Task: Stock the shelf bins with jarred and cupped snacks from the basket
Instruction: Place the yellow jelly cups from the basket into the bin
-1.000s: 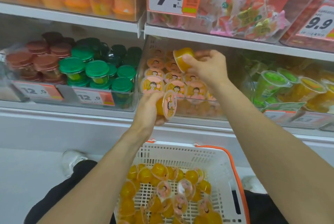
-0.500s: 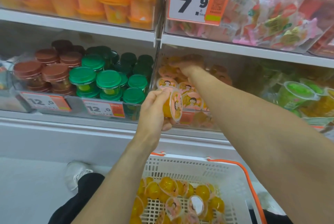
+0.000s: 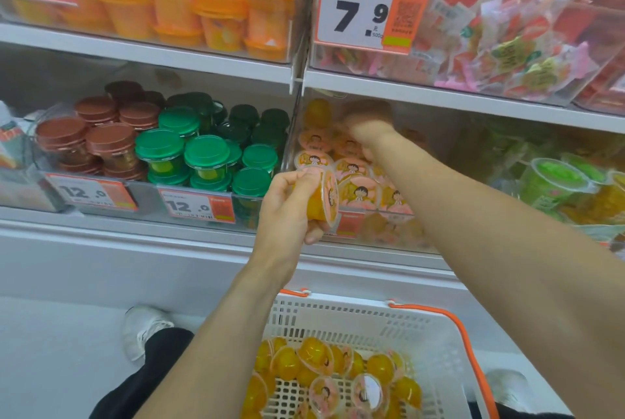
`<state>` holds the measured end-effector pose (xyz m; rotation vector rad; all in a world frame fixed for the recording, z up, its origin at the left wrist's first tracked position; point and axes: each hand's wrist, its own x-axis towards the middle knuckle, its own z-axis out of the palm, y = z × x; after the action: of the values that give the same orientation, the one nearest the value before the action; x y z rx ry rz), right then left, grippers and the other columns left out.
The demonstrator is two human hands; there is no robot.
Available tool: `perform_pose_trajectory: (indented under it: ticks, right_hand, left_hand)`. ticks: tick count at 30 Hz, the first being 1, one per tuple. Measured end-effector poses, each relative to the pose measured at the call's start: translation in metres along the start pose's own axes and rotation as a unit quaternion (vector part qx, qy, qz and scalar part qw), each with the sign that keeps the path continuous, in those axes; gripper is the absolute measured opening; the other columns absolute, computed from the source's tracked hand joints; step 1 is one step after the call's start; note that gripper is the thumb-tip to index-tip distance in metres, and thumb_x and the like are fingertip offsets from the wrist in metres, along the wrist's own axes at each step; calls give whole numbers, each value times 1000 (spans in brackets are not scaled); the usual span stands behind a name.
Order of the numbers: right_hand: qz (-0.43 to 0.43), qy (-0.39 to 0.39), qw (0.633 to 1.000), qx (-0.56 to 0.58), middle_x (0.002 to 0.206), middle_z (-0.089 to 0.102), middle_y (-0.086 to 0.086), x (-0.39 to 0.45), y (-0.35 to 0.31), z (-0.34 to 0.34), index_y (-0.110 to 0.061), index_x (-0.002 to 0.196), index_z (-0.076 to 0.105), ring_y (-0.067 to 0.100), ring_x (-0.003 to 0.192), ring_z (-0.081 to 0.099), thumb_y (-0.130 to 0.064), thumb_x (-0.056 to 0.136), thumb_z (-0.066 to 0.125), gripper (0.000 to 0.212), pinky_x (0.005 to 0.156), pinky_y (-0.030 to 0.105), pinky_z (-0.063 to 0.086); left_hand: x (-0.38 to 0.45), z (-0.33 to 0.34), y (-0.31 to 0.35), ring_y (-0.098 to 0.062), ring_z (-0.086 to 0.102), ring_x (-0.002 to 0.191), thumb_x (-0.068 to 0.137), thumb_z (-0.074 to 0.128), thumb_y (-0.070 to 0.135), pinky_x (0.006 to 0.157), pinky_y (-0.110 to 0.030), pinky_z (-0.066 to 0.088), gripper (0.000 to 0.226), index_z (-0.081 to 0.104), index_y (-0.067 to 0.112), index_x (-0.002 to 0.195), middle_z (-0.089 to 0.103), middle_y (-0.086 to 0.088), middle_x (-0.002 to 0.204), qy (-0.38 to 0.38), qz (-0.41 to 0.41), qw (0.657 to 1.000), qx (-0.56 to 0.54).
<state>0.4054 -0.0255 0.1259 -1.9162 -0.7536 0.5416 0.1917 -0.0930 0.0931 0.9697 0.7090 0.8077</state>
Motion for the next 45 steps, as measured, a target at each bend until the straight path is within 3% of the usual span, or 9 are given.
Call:
perform_pose_trajectory:
  ticks: [5, 10, 16, 22, 27, 31, 39, 42, 45]
  right_hand:
    - [-10, -54, 966, 252, 96, 68, 18, -77, -2, -33, 2, 91, 62, 23, 75, 71, 14, 89, 59, 13, 77, 31, 61]
    - [-132, -231, 961, 81, 111, 72, 10, -148, 4, -62, -9, 117, 67, 23, 99, 71, 5, 89, 66, 32, 81, 38, 60]
    - [-191, -324, 927, -8, 132, 60, 2, -168, 9, -78, -18, 131, 58, 22, 115, 64, -2, 81, 76, 56, 97, 38, 54]
    - [-33, -279, 944, 174, 111, 69, 10, -165, 28, -70, -18, 111, 59, 28, 97, 69, -13, 74, 84, 45, 78, 36, 58]
    - [54, -310, 863, 396, 117, 68, 19, -176, 29, -56, 0, 125, 61, 27, 95, 70, -38, 100, 47, 48, 76, 32, 62]
    - [51, -324, 902, 281, 111, 68, 18, -175, 31, -51, -10, 128, 64, 27, 83, 68, -56, 100, 37, 60, 71, 35, 55]
    - [18, -293, 927, 233, 105, 61, 17, -171, 19, -61, -11, 126, 66, 20, 74, 49, -48, 89, 61, 53, 50, 24, 40]
    - [20, -196, 957, 211, 77, 66, 7, -164, 5, -59, -11, 105, 72, 15, 59, 55, -46, 85, 66, 41, 44, 21, 41]
    - [-7, -86, 980, 180, 72, 66, 6, -138, -7, -57, -3, 113, 63, 18, 58, 58, -44, 85, 73, 50, 50, 26, 45]
  left_hand:
    - [-10, 5, 0, -11, 67, 73, 81, 76, 32, 47, -17, 47, 36, 56, 19, 109, 70, -6, 104, 20, 46, 999, 20]
    - [-16, 0, 0, 2, 64, 81, 64, 88, 48, 65, -14, 51, 54, 52, 35, 103, 64, 14, 97, 81, 204, 940, 261]
    - [-23, 1, -3, -3, 57, 101, 62, 87, 40, 83, -12, 49, 63, 55, 40, 116, 60, 18, 110, 0, 287, 894, 345]
    - [-29, -2, 1, 0, 55, 106, 57, 80, 61, 88, -11, 48, 88, 56, 31, 136, 58, 13, 124, -63, 315, 876, 360]
    - [-28, -6, -2, -3, 57, 114, 72, 86, 40, 94, -17, 46, 63, 60, 26, 128, 62, 12, 122, -22, 336, 881, 334]
    - [-27, -5, 0, -1, 66, 87, 85, 77, 21, 75, -13, 52, 17, 69, 22, 101, 70, 15, 92, 13, 336, 899, 281]
    - [-22, -6, 3, -10, 72, 83, 87, 75, 18, 72, -22, 58, 14, 69, 24, 97, 74, 5, 90, 15, 257, 948, 189]
    - [-19, -6, 0, -12, 71, 85, 93, 68, 26, 76, -30, 59, 14, 62, 31, 105, 71, 7, 93, 39, 238, 949, 202]
    - [-16, -7, 1, -16, 68, 79, 95, 62, 18, 79, -40, 58, 17, 61, 34, 93, 69, 9, 89, 84, 223, 948, 213]
